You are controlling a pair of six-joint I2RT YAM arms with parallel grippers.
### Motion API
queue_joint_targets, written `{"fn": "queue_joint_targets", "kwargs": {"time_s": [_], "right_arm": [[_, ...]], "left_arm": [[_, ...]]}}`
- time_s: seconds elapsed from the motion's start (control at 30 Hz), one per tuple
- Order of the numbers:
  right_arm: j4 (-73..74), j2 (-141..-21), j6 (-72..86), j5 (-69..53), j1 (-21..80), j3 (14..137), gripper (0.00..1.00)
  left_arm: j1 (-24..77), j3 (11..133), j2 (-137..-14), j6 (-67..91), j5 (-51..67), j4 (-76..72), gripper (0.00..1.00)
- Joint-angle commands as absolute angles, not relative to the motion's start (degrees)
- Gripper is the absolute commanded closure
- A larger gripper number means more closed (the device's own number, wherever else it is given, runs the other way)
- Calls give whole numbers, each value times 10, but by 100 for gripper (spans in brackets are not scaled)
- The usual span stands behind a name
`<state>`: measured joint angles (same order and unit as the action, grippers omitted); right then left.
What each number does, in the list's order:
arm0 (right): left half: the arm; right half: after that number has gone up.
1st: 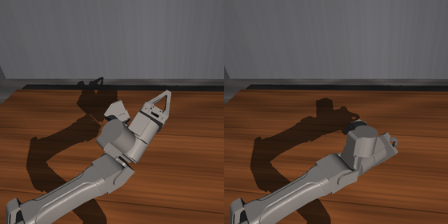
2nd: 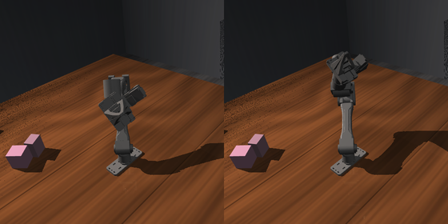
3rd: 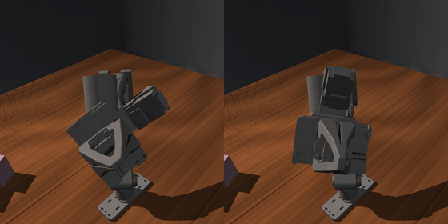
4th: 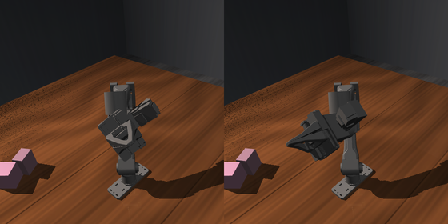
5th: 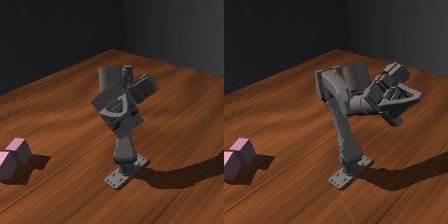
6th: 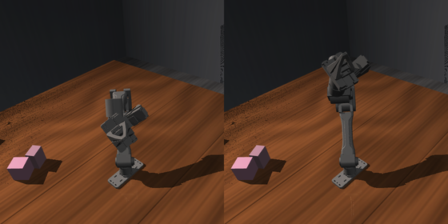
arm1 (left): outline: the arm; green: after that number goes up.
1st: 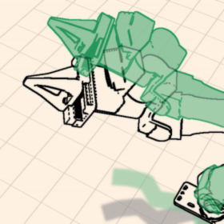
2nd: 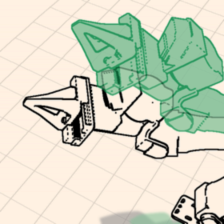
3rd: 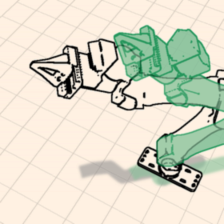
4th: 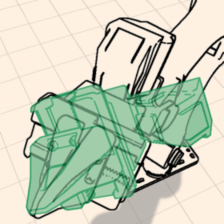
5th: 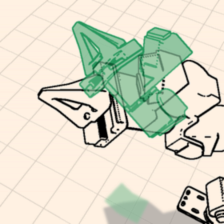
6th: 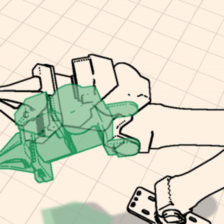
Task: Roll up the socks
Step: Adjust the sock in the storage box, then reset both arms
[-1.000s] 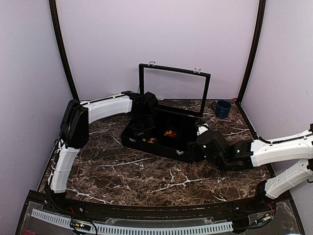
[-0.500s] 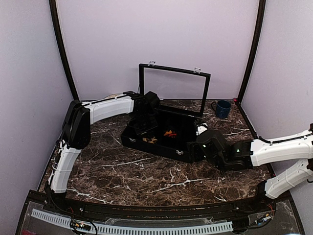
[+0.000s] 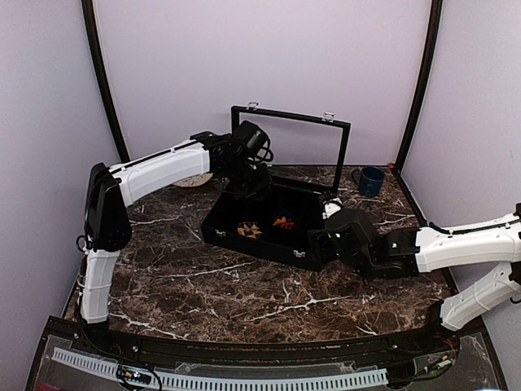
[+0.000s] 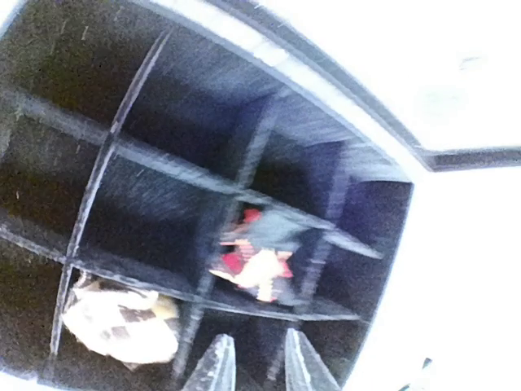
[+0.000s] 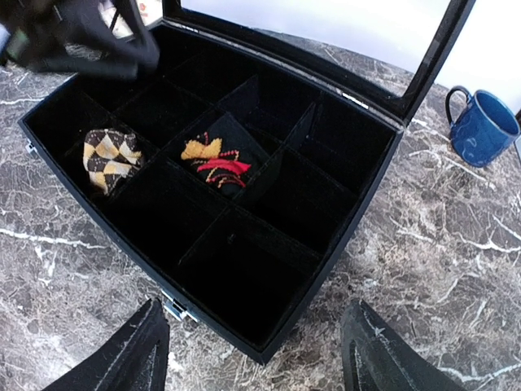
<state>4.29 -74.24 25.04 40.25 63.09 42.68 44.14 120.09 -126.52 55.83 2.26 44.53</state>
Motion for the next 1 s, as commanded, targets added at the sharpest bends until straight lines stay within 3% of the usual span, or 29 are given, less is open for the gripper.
{"fn": "queue_joint_targets", "kwargs": {"time_s": [0.0, 0.17, 0.43, 0.53, 0.7, 0.97], "right_arm": [[38, -741, 234, 412, 620, 450, 30], [55, -721, 237, 415, 584, 444, 25], [100, -670, 247, 400, 429, 423, 12], [132, -650, 259, 395, 386, 418, 9], [189, -617, 293, 406, 356, 416, 2], [291, -560, 390, 451, 356, 432, 1]], "left_arm": [[457, 1216, -1173, 513, -30, 417, 72], [468, 1135, -1062, 472, -160, 417, 66], [456, 776, -787, 424, -418, 307, 47], [427, 655, -702, 382, -447, 248, 43], [369, 506, -601, 347, -468, 173, 27], [340, 430, -593, 239, -457, 101, 20]]}}
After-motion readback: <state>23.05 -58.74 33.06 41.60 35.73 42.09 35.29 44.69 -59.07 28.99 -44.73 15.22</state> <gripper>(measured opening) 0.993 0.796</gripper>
